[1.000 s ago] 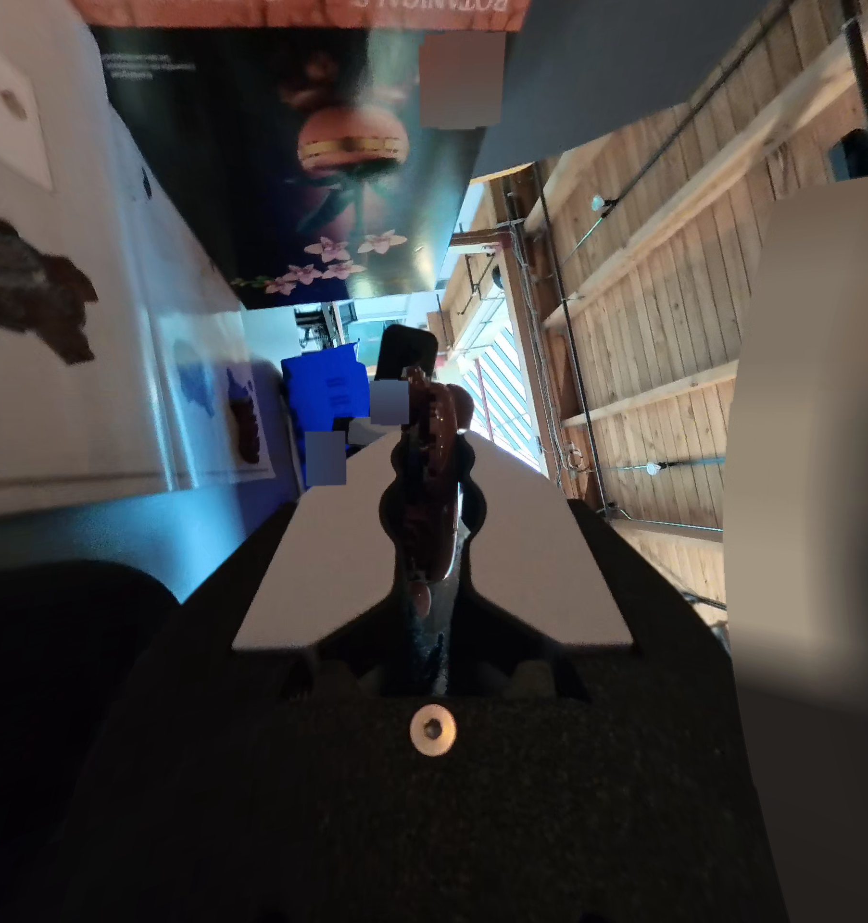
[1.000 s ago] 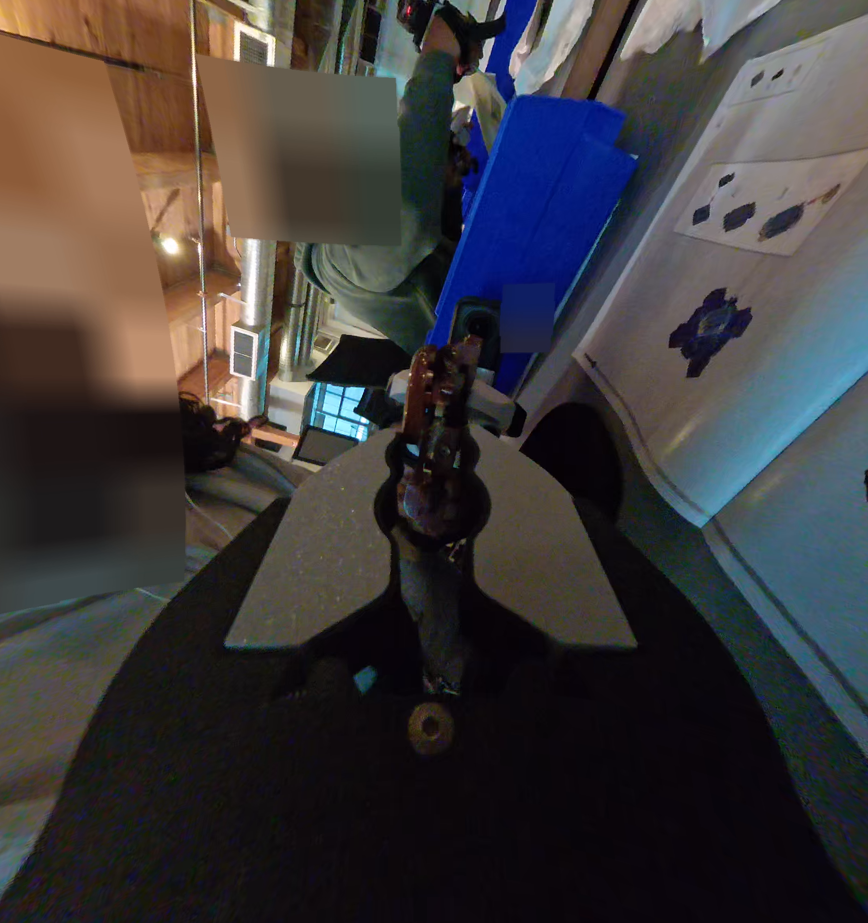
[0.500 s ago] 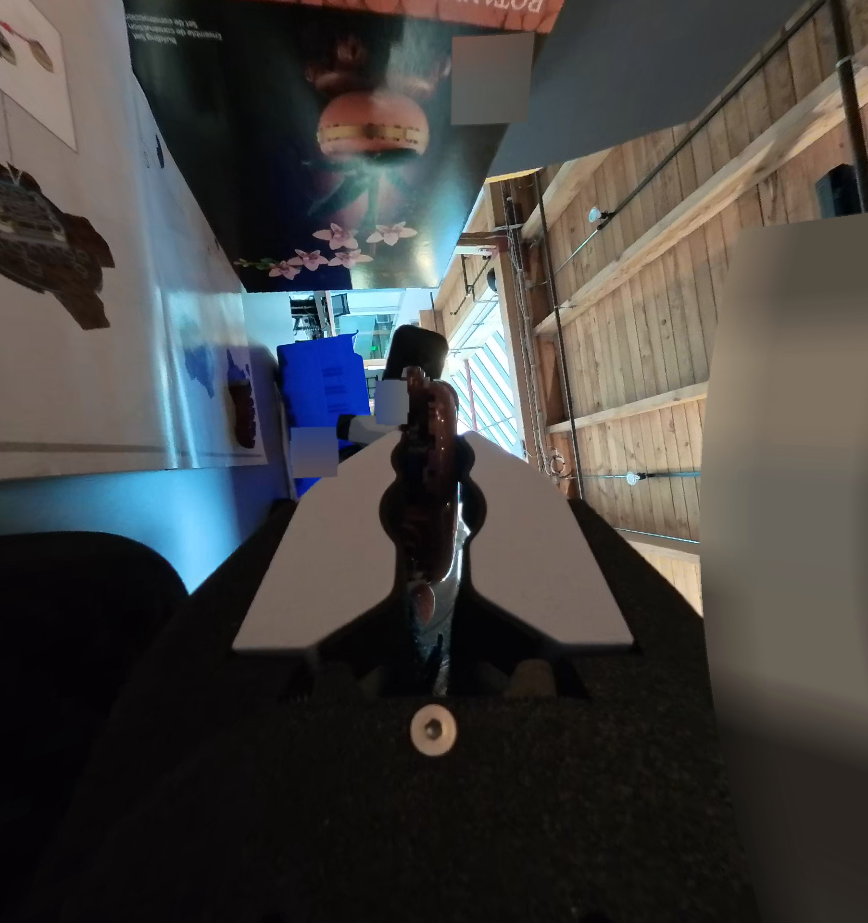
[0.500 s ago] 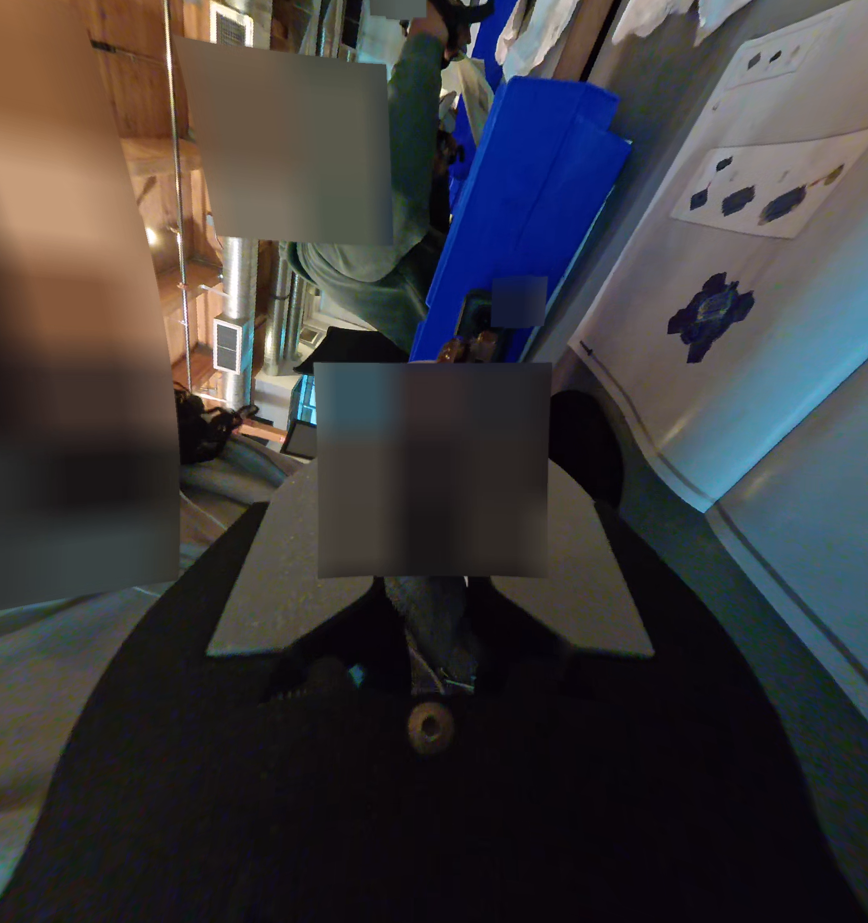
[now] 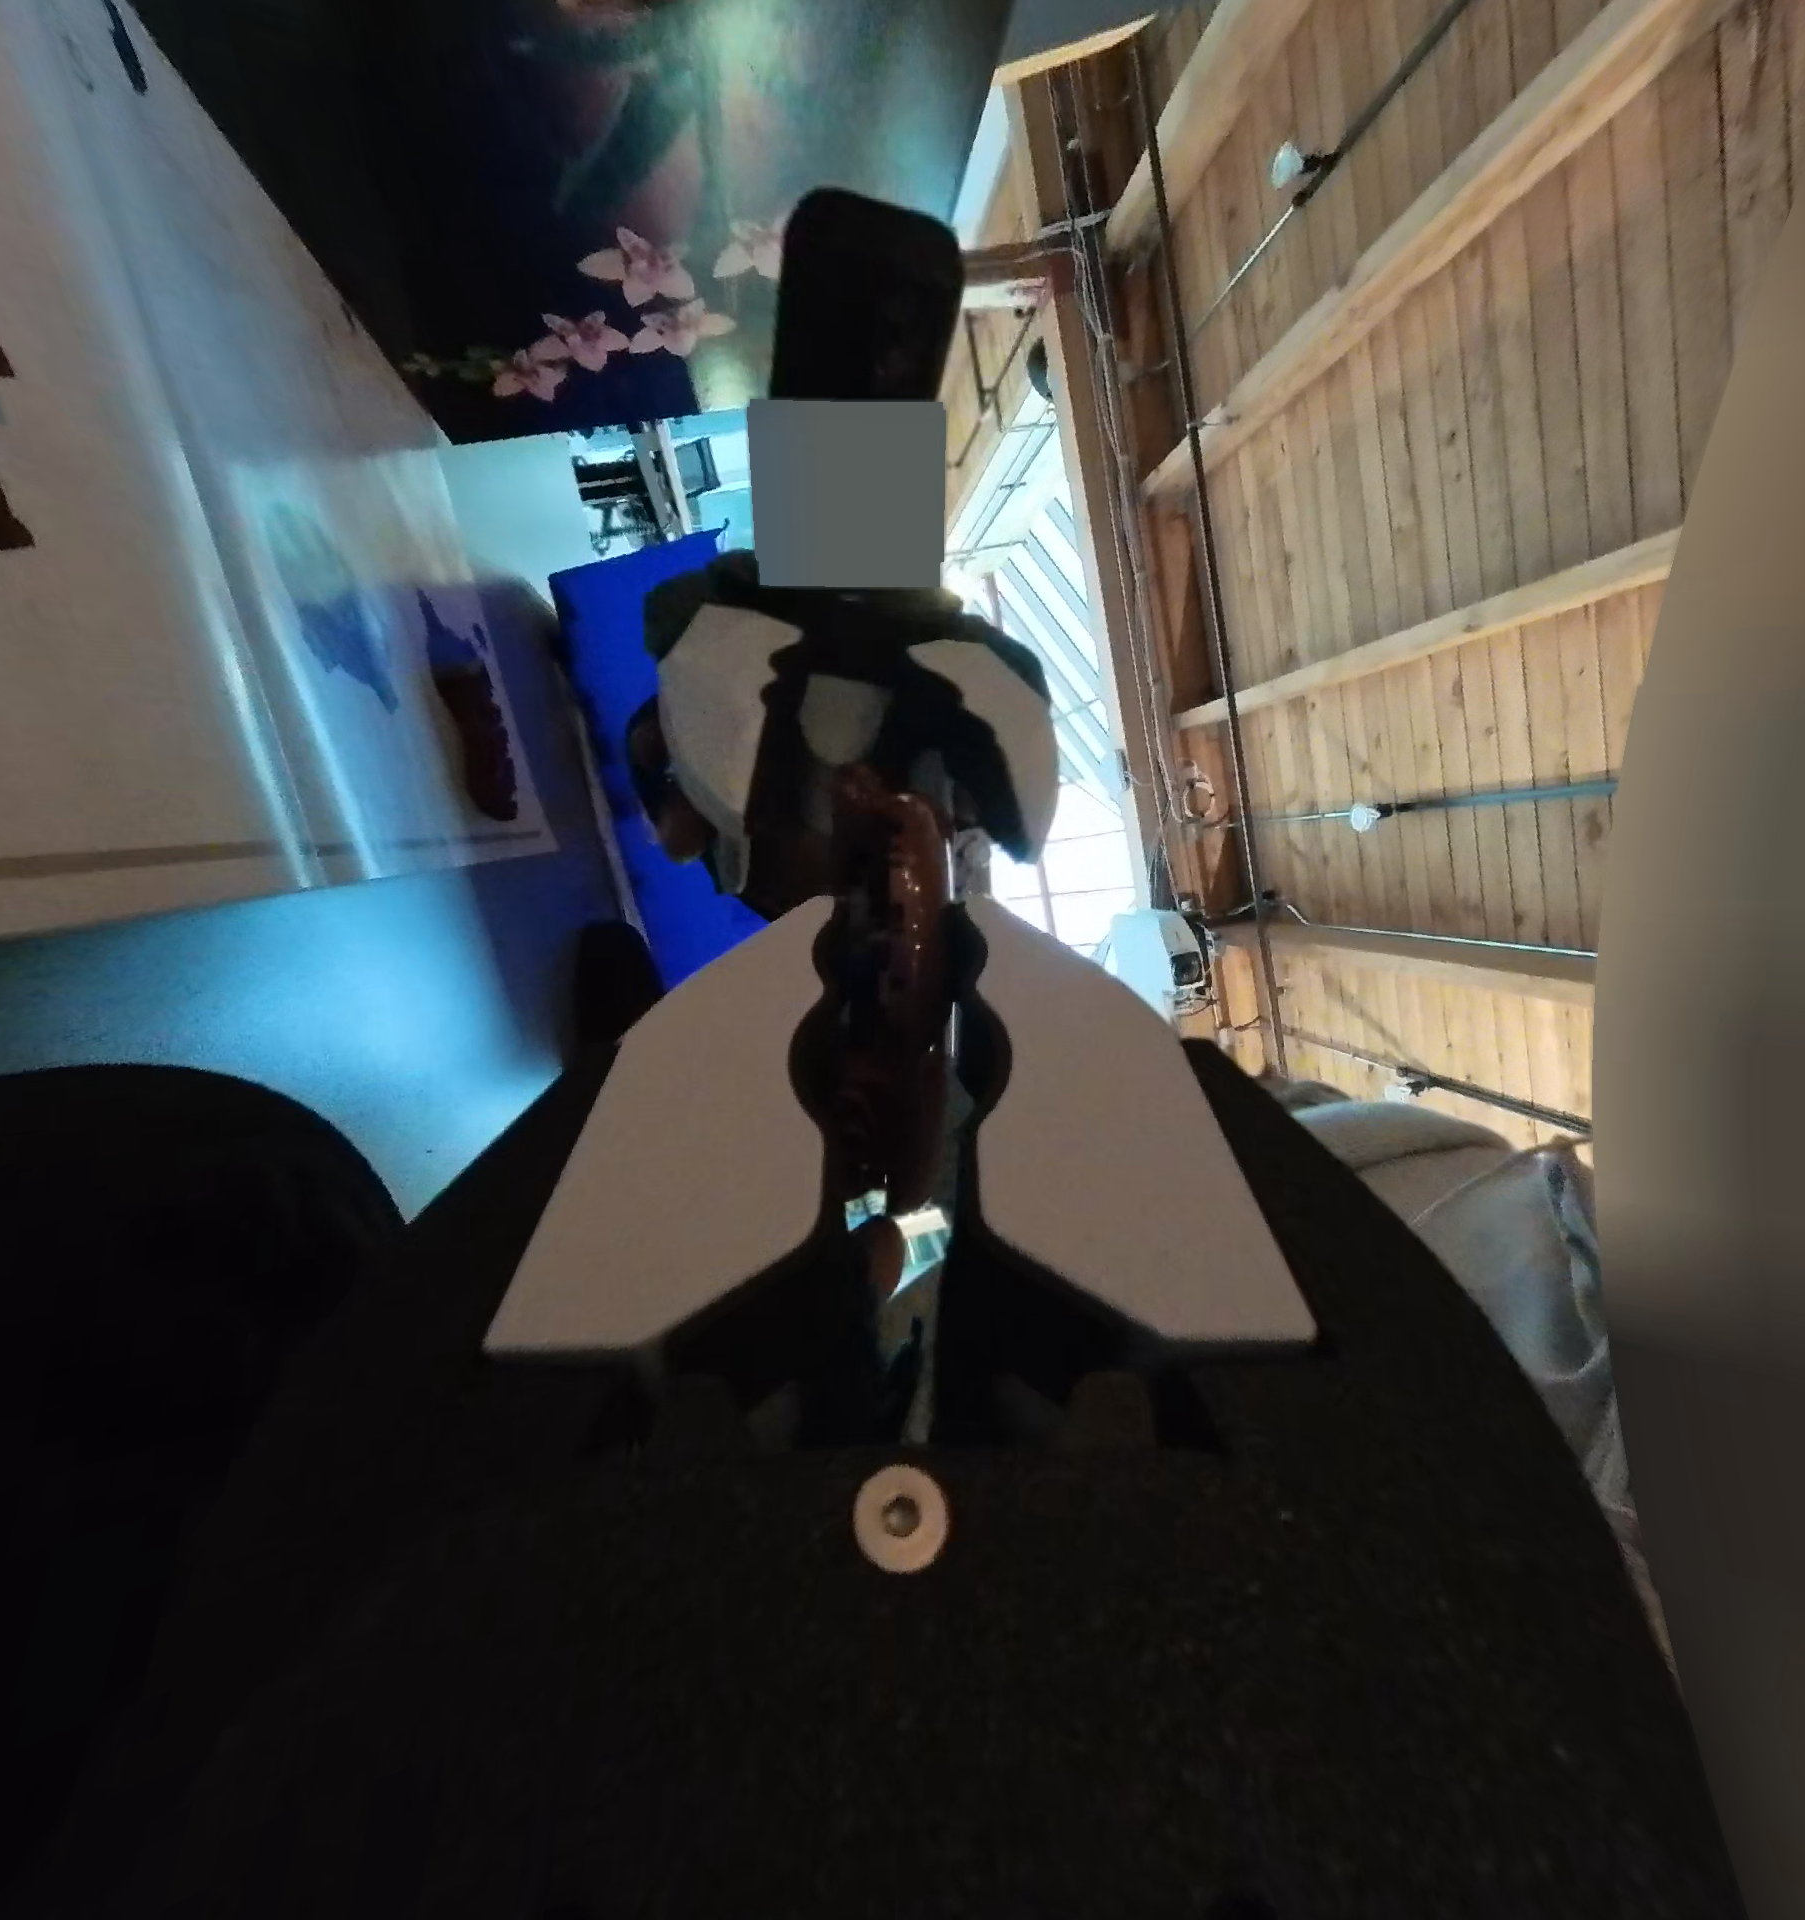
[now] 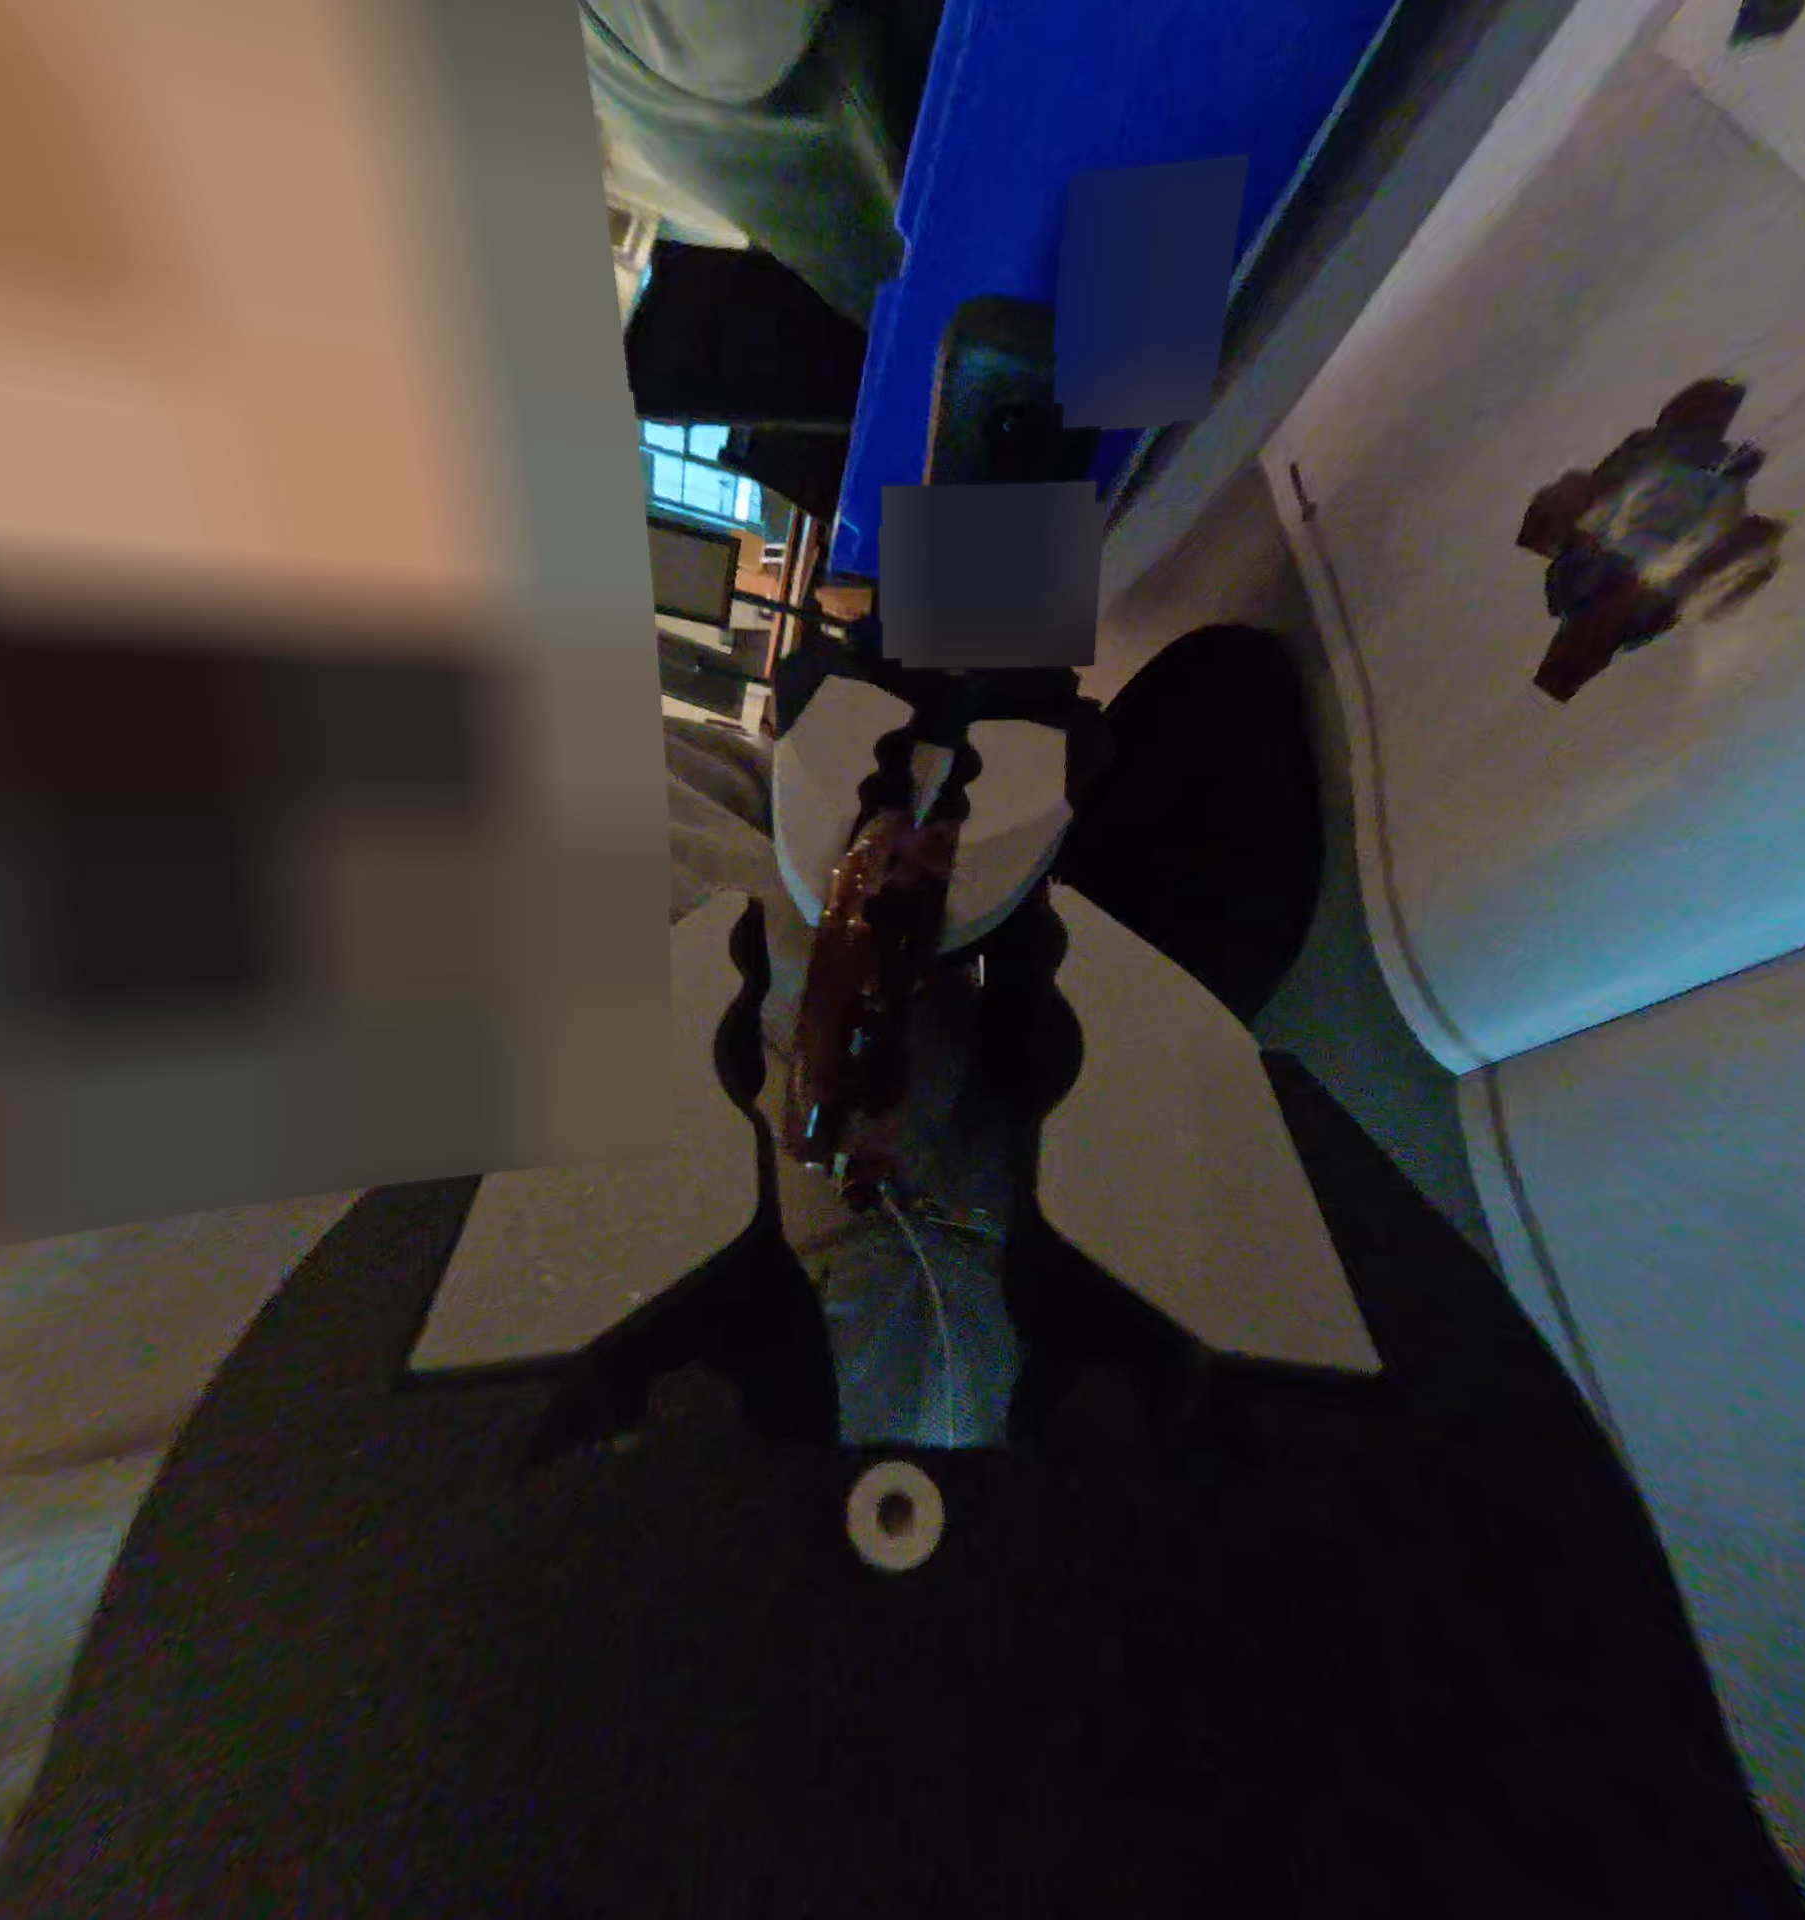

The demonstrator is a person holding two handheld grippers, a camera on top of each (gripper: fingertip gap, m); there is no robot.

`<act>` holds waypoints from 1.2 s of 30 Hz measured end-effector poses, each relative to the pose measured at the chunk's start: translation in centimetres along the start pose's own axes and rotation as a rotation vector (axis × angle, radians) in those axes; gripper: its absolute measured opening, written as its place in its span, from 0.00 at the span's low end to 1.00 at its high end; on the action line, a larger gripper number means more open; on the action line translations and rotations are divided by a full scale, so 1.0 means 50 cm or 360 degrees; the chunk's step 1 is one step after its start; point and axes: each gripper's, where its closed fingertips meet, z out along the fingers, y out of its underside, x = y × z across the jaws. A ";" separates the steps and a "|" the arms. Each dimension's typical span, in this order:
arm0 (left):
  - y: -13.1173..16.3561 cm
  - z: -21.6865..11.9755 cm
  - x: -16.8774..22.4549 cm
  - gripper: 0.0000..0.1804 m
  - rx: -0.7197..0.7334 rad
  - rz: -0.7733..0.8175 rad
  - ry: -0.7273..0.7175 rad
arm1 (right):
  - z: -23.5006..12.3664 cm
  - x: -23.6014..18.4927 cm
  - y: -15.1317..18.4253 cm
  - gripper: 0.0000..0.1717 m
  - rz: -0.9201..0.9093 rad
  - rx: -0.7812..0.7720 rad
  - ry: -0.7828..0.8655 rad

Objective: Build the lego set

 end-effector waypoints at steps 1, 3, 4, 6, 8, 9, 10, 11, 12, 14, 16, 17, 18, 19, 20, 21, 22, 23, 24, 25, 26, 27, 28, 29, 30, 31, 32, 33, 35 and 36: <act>0.000 -0.001 0.000 0.09 -0.0006 0.0009 0.0001 | 0.003 0.002 0.000 0.26 -0.0001 -0.0006 -0.0001; 0.002 -0.001 0.000 0.09 -0.0022 0.0023 0.0006 | 0.005 -0.002 -0.002 0.19 -0.0007 -0.0001 -0.0033; 0.002 0.000 0.000 0.09 -0.0026 0.0027 0.0012 | 0.005 -0.005 -0.003 0.15 -0.0019 0.0003 -0.0049; 0.005 0.000 0.000 0.09 -0.0046 0.0056 0.0013 | 0.004 -0.007 -0.001 0.13 -0.0037 -0.0006 -0.0058; 0.008 0.000 -0.002 0.09 -0.0072 0.0116 -0.0005 | 0.004 -0.008 0.005 0.12 -0.0074 -0.0030 -0.0044; 0.011 0.000 -0.002 0.09 -0.0089 0.0154 -0.0019 | 0.003 -0.007 0.008 0.11 -0.0105 -0.0048 -0.0028; 0.013 0.000 -0.004 0.09 -0.0099 0.0189 -0.0041 | 0.004 -0.005 0.008 0.11 -0.0138 -0.0049 0.0009; 0.011 0.000 -0.005 0.09 -0.0092 0.0211 -0.0056 | 0.004 -0.005 0.006 0.11 -0.0166 -0.0032 0.0029; 0.009 -0.001 -0.002 0.09 -0.0088 0.0217 -0.0049 | 0.005 -0.008 0.004 0.11 -0.0183 -0.0016 0.0038; 0.007 -0.001 0.000 0.09 -0.0089 0.0261 -0.0062 | 0.006 -0.008 0.003 0.11 -0.0223 -0.0005 0.0077; 0.007 -0.001 -0.003 0.09 -0.0093 0.0302 -0.0092 | 0.006 -0.004 0.004 0.11 -0.0282 -0.0001 0.0127; 0.007 -0.001 -0.003 0.09 -0.0092 0.0306 -0.0094 | 0.006 -0.004 0.003 0.11 -0.0290 0.0011 0.0129; 0.006 -0.001 -0.002 0.09 -0.0088 0.0304 -0.0091 | 0.006 -0.004 0.003 0.11 -0.0298 0.0026 0.0130; 0.006 -0.001 -0.002 0.09 -0.0085 0.0308 -0.0092 | 0.006 -0.004 0.003 0.11 -0.0309 0.0037 0.0132; 0.006 -0.001 -0.002 0.09 -0.0084 0.0313 -0.0095 | 0.006 -0.004 0.003 0.11 -0.0326 0.0047 0.0134; 0.006 -0.001 -0.002 0.09 -0.0080 0.0313 -0.0098 | 0.005 -0.005 0.003 0.11 -0.0345 0.0059 0.0134; 0.006 0.000 -0.001 0.09 -0.0079 0.0316 -0.0098 | 0.005 -0.005 0.003 0.11 -0.0365 0.0068 0.0135; 0.007 0.001 0.000 0.09 -0.0085 0.0331 -0.0103 | 0.005 -0.005 0.004 0.11 -0.0386 0.0075 0.0145; 0.007 0.002 0.001 0.09 -0.0086 0.0345 -0.0108 | 0.004 -0.006 0.004 0.10 -0.0406 0.0087 0.0151; 0.008 0.002 0.001 0.09 -0.0086 0.0351 -0.0110 | 0.004 -0.005 0.003 0.11 -0.0422 0.0094 0.0160; 0.007 0.002 0.001 0.09 -0.0080 0.0353 -0.0106 | 0.004 -0.004 0.002 0.10 -0.0440 0.0101 0.0172; 0.006 0.001 -0.002 0.09 -0.0079 0.0356 -0.0105 | 0.005 -0.001 0.003 0.11 -0.0450 0.0093 0.0188; 0.006 0.000 -0.005 0.10 -0.0080 0.0359 -0.0108 | 0.006 0.002 0.003 0.11 -0.0456 0.0096 0.0192; 0.005 0.000 -0.007 0.09 -0.0072 0.0359 -0.0109 | 0.006 0.004 0.002 0.10 -0.0436 0.0104 0.0186; 0.004 -0.001 -0.010 0.09 -0.0070 0.0348 -0.0105 | 0.006 0.007 0.002 0.11 -0.0411 0.0096 0.0186; 0.003 -0.002 -0.012 0.09 -0.0061 0.0325 -0.0096 | 0.007 0.009 -0.002 0.11 -0.0416 0.0094 0.0204; -0.002 -0.003 -0.011 0.09 -0.0036 0.0291 -0.0073 | 0.008 0.009 -0.009 0.11 -0.0444 0.0106 0.0231; -0.008 -0.004 -0.009 0.09 -0.0010 0.0260 -0.0048 | 0.008 0.008 -0.017 0.12 -0.0485 0.0124 0.0257; -0.017 -0.005 0.000 0.09 0.0034 0.0216 0.0008 | 0.007 0.000 -0.032 0.21 -0.0528 0.0156 0.0284; -0.022 -0.005 0.004 0.09 0.0059 0.0194 0.0036 | 0.005 -0.005 -0.039 0.31 -0.0507 0.0178 0.0280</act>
